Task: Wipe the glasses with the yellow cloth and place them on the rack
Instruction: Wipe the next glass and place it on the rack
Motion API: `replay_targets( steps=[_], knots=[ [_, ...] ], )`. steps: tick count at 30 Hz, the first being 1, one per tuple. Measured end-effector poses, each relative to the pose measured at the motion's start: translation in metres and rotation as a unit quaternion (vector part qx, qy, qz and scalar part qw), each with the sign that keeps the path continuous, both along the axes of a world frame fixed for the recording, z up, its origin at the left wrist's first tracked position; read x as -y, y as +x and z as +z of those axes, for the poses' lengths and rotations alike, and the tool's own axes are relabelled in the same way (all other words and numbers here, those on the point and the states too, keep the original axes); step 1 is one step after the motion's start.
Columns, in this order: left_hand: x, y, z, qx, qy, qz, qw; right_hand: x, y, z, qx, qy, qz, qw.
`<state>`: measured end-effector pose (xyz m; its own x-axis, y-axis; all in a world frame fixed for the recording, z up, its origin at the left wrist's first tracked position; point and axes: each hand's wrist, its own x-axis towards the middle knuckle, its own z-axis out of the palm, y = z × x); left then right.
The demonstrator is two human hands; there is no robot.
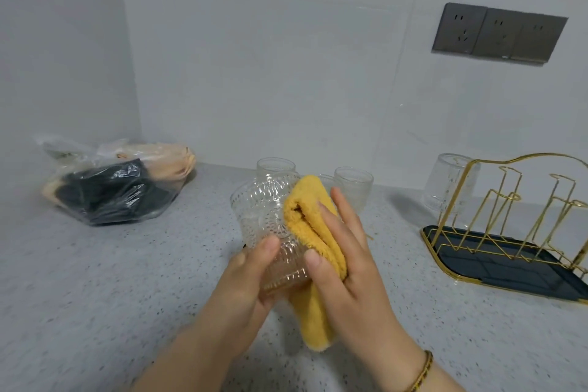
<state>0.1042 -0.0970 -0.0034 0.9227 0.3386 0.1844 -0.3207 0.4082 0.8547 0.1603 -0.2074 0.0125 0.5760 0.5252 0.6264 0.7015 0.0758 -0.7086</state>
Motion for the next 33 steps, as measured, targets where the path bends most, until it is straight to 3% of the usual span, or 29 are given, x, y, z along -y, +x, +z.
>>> replay_targets(
  steps=[2, 7, 13, 17, 20, 24, 26, 30, 33],
  knots=[
    [-0.003, 0.0, 0.0, -0.007, -0.001, 0.017, 1.0, -0.005, 0.001, -0.001, -0.019, 0.004, 0.001, 1.0],
    [0.0, 0.0, -0.001, -0.041, 0.055, 0.036, 0.997, 0.005, 0.008, -0.013, -0.172, 0.02, 0.011, 0.985],
    [-0.007, 0.003, -0.004, -0.116, 0.105, 0.114, 0.981, 0.001, -0.004, -0.028, -0.075, -0.039, -0.08, 0.993],
    [-0.001, 0.0, -0.005, -0.135, 0.151, 0.06, 0.977, 0.007, 0.001, -0.019, -0.039, -0.059, -0.109, 0.992],
    [0.004, -0.001, -0.006, -0.132, 0.16, 0.052, 0.977, 0.013, 0.009, -0.011, -0.069, -0.038, -0.086, 0.993],
    [-0.004, 0.001, -0.006, -0.125, 0.091, 0.079, 0.985, 0.01, 0.006, -0.014, -0.153, -0.039, -0.005, 0.987],
    [-0.008, 0.002, -0.004, -0.122, 0.081, 0.108, 0.983, 0.007, 0.003, -0.02, -0.133, -0.066, -0.004, 0.989],
    [-0.009, 0.001, -0.001, -0.124, 0.098, 0.133, 0.979, 0.001, -0.006, -0.03, -0.008, -0.125, -0.064, 0.99],
    [-0.005, 0.001, -0.002, -0.147, 0.134, 0.111, 0.974, 0.003, -0.006, -0.024, 0.045, -0.107, -0.079, 0.99]
  ],
)
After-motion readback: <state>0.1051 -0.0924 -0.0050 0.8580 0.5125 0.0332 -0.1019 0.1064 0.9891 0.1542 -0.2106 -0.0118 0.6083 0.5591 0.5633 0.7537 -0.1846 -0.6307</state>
